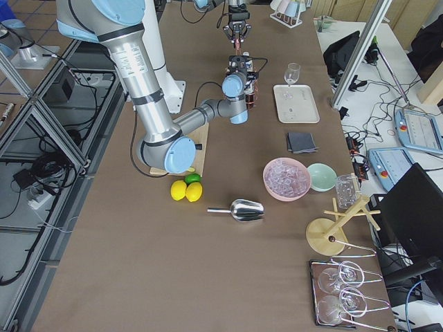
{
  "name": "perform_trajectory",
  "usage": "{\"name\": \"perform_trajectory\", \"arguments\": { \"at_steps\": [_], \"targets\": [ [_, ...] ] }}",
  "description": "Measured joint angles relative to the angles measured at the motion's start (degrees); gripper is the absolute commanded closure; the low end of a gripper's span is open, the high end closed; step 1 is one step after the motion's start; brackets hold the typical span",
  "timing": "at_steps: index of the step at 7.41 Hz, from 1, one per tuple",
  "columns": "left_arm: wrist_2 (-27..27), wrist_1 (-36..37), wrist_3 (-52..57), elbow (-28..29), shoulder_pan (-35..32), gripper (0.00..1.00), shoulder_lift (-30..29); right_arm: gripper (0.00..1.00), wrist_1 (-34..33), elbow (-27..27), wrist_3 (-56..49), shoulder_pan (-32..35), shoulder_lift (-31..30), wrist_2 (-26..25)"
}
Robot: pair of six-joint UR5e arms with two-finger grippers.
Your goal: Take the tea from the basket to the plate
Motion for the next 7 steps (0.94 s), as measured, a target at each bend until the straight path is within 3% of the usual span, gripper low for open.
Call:
{"name": "perform_trajectory", "arguments": {
  "at_steps": [1,3,5,6,7],
  "targets": [
    [0.00,0.00,0.00,0.05,0.01,1.00,0.04,0.45,-0.05,-0.21,0.12,-0.53,0.11,-0.63],
    [0.00,0.02,0.00,0.14,0.07,1.00,0.04,0.77,-0.09,-0.65,0.13,-1.08,0.51,-1.18],
    [0.07,0.35,0.00,0.13,0.09,1.00,0.08,0.85,-0.10,-0.77,0.09,-1.19,0.96,-1.33],
    [0.08,0.46,0.00,0.08,0.09,1.00,0.08,1.00,-0.10,-0.79,0.05,-1.20,1.08,-1.42],
    [0.09,0.50,0.00,0.04,0.09,1.00,0.08,1.00,-0.10,-0.80,0.02,-1.20,1.10,-1.66]
  ]
}}
